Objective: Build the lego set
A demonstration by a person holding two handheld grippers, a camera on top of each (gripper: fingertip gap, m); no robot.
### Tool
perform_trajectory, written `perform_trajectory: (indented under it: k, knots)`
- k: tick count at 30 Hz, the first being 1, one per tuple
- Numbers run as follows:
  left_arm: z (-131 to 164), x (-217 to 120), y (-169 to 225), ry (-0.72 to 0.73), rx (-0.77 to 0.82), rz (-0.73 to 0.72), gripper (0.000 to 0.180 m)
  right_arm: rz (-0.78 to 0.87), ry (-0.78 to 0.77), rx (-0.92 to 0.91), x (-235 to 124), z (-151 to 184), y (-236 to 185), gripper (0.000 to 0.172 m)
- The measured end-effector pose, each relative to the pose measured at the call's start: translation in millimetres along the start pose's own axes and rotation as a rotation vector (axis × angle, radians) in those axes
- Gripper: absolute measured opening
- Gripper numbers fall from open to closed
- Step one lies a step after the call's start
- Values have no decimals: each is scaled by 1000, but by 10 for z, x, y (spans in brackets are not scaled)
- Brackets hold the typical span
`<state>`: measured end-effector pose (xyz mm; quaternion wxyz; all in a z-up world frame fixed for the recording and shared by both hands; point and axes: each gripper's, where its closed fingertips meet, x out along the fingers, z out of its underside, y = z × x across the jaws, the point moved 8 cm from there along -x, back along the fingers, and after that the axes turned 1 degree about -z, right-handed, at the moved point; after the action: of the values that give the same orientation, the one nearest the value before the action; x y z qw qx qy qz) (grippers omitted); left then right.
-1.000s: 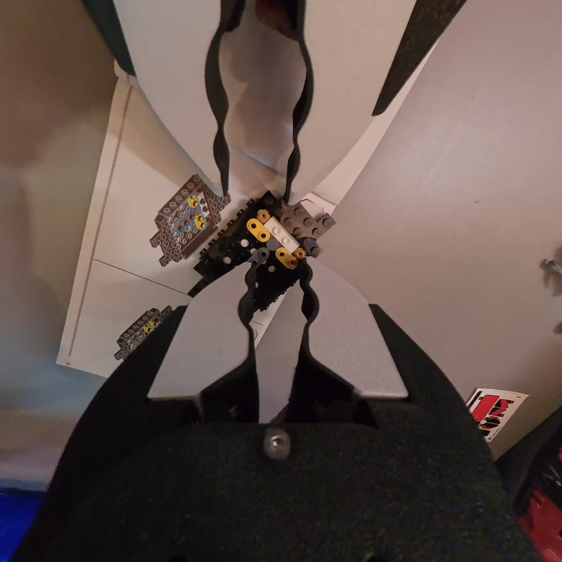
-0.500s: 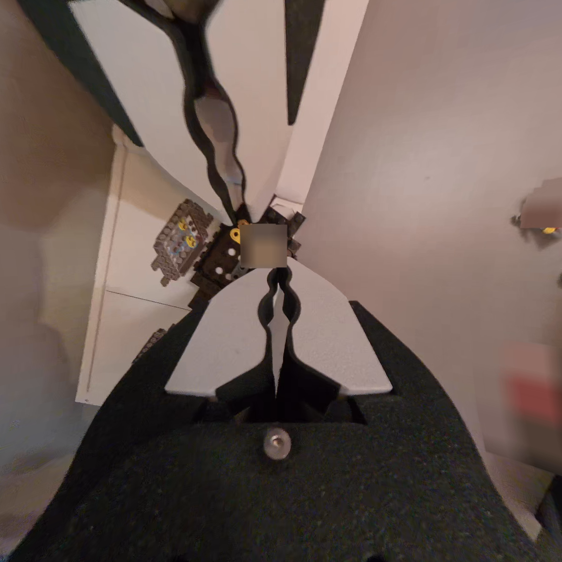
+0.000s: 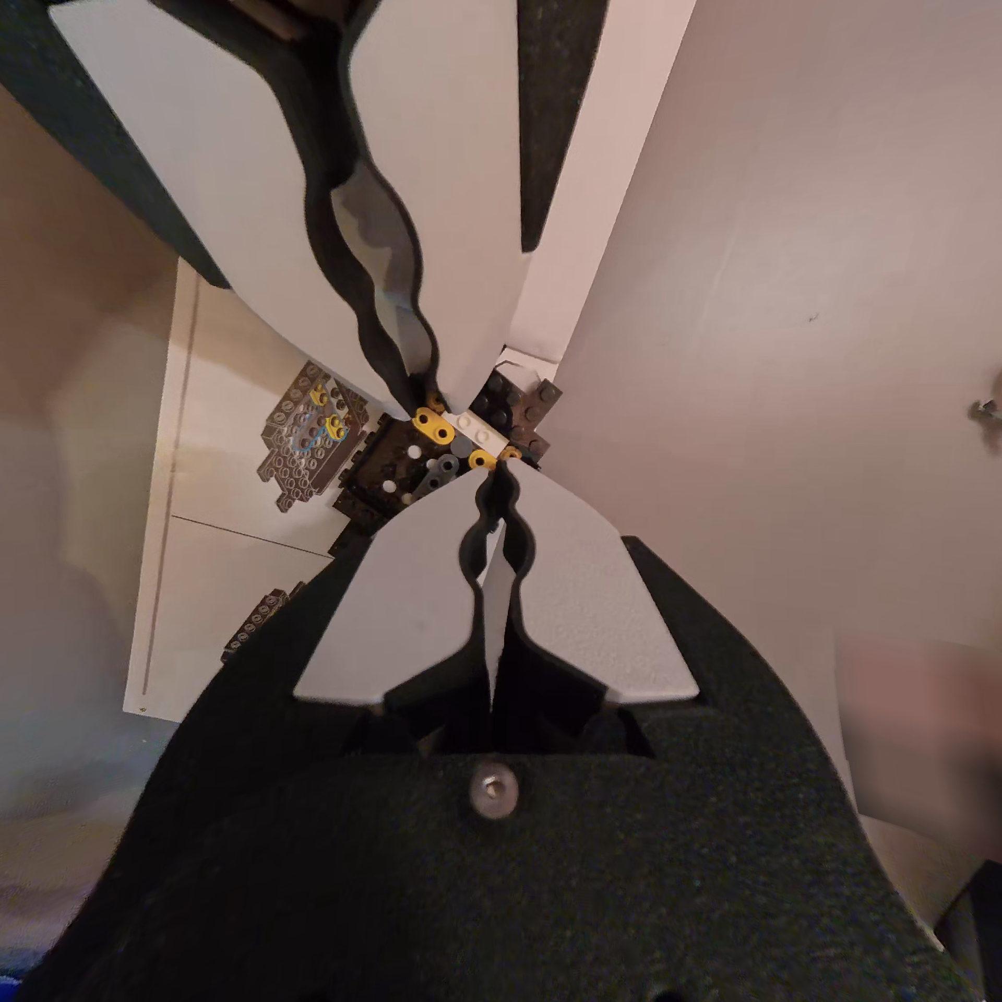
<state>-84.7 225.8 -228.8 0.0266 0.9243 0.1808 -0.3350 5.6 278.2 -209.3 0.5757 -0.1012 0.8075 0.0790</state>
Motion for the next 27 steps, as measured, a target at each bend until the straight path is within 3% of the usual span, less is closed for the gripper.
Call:
perform_trajectory:
  k: [19,27]
  knots:
    - [14,9,-7,9,-40,25,7,13,90,107,15,97,-9,0]
    - [15,12,-10,11,-38,23,13,-50,-1,214,11,32,47,0]
